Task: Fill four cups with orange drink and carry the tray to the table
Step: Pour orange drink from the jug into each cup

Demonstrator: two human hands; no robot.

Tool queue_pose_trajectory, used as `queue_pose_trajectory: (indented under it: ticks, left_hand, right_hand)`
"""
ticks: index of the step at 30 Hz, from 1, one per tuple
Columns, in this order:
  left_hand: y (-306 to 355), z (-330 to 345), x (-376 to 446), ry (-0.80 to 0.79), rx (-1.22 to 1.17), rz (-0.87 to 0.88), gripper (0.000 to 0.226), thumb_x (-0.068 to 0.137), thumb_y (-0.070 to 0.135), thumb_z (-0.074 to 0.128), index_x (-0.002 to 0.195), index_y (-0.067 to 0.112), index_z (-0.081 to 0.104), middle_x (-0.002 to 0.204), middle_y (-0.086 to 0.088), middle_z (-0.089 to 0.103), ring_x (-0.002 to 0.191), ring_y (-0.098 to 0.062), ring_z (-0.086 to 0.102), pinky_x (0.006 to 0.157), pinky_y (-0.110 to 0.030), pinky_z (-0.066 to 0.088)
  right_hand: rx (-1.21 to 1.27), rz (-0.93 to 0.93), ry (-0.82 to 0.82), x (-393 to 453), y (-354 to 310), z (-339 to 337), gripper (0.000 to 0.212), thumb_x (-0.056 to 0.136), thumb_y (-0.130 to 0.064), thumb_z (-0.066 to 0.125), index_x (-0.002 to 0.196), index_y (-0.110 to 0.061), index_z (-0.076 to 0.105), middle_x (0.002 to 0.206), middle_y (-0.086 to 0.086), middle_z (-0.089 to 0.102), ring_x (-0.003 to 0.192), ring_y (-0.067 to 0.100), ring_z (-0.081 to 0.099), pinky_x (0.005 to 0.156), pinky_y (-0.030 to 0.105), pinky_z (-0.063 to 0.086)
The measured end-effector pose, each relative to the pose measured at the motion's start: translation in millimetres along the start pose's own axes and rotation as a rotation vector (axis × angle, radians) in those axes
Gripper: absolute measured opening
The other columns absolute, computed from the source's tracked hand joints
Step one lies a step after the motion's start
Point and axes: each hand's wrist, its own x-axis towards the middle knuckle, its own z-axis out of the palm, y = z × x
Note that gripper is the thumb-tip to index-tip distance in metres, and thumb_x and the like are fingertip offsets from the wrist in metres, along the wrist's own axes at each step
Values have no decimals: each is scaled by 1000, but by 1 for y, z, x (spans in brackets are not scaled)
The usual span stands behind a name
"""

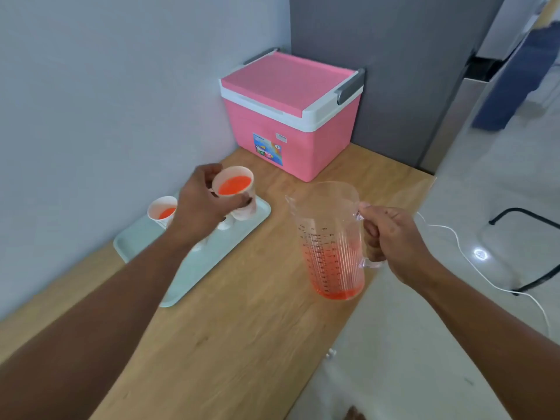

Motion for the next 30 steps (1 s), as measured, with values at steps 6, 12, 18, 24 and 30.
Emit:
queue_pose_trajectory:
  ticks: [6,12,18,24,30]
  left_hand:
    - [-22,-58,77,16,238,-45,85,67,39,91,140,20,50,124,2,63,109,-19,62,92,-27,46]
    - [-65,-65,129,-78,428,-129,74,70,34,87,137,21,58,129,-4,64,114,-26,60,96,-38,50]
    - [-107,-48,151,-176,551,-163,74,66,32,91,131,17,60,126,-7,64,112,-27,58,88,-31,42]
    - [-130,-35,157,-265,612,-189,79,61,35,95,130,17,59,125,-8,63,113,-29,58,88,-32,40]
    - [-136,-34,159,-276,623,-219,80,60,39,95,130,20,59,124,-5,64,110,-27,58,87,-33,41]
  right_hand:
    - [36,-6,33,16,14,8,54,108,-19,50,56,-15,36,48,1,25,41,15,20,43,24,23]
    - [72,-5,39,36,27,18,57,108,-18,50,53,-18,37,48,2,27,40,15,21,42,23,23]
    - [105,-15,21,51,31,27,56,107,-12,47,53,-15,35,49,4,25,41,14,20,44,24,22]
    - [169,-52,-23,61,31,35,56,107,-10,46,53,-12,30,50,6,21,42,13,19,43,27,19]
    - [222,-33,-63,68,35,44,55,100,-20,56,53,-13,27,47,0,24,44,20,11,45,26,15]
